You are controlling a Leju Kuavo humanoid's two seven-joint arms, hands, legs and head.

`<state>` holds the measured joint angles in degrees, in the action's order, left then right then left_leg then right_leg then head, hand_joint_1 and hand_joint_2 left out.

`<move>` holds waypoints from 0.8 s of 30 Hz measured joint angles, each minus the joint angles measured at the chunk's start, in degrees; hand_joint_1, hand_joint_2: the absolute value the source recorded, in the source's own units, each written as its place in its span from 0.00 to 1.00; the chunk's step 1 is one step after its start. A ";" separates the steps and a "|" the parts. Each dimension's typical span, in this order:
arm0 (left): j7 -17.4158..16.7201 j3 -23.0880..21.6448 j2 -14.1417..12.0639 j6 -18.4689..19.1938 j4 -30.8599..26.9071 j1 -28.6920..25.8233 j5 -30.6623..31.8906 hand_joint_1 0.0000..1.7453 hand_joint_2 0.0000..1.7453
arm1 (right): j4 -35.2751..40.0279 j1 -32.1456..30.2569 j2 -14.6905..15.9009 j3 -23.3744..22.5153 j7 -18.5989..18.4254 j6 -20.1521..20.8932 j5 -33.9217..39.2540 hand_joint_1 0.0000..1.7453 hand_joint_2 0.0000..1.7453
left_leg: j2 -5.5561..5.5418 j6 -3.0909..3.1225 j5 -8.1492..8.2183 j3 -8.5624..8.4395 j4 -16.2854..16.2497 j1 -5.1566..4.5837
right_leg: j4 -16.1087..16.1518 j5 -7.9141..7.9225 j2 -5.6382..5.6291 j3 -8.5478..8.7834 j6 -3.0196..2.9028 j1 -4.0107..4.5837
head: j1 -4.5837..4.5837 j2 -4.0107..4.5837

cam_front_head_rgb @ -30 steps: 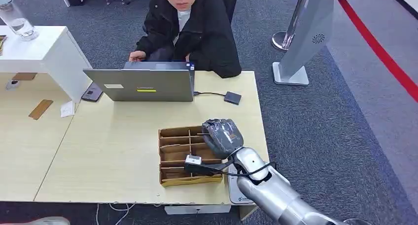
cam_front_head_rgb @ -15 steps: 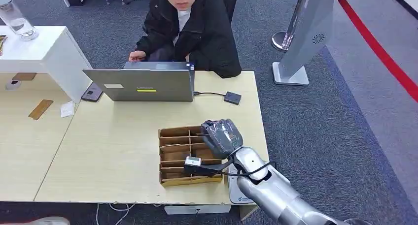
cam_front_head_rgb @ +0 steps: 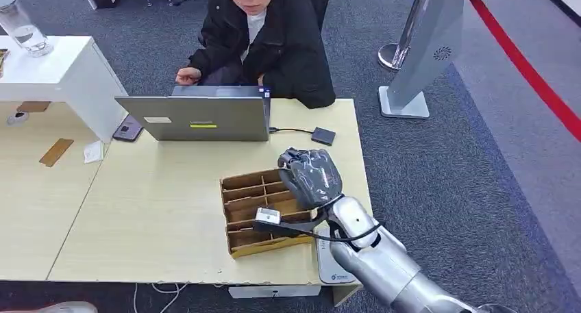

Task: Pass the card to the sensor for recognition and then transmit it.

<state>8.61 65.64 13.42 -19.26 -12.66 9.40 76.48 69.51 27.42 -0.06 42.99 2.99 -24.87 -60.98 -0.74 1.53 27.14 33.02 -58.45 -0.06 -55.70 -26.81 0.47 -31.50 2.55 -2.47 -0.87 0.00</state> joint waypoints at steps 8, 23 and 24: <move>-0.74 -0.33 0.41 0.28 0.00 -1.15 -0.04 0.00 0.00 | 9.65 -1.17 2.16 -0.87 0.17 -1.83 -0.90 1.00 1.00 | 0.00 0.00 0.00 0.00 0.00 0.00 | 0.00 0.00 0.01 0.00 0.00 0.00 | 0.00 0.00; -2.60 -1.57 0.63 1.57 0.00 -1.71 1.49 0.00 0.00 | 14.05 -1.86 2.73 -0.96 0.85 -3.71 -1.73 1.00 1.00 | -0.01 0.00 0.00 0.01 0.00 0.00 | 0.00 0.00 0.01 0.02 0.00 0.00 | 0.00 0.00; -2.60 -1.68 0.68 1.62 0.00 -1.79 1.64 0.00 0.00 | 14.05 -1.85 2.71 -0.94 0.85 -3.71 -1.75 1.00 1.00 | -0.01 0.00 0.00 0.01 0.00 0.00 | 0.00 0.00 0.01 0.02 0.00 0.00 | -0.02 0.00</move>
<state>6.01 63.95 14.10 -17.64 -12.66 7.60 78.12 83.56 25.56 2.65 42.05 3.85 -28.59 -62.73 -0.75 1.53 27.14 33.04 -58.45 -0.06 -55.70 -26.81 0.48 -31.47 2.55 -2.47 -0.90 0.00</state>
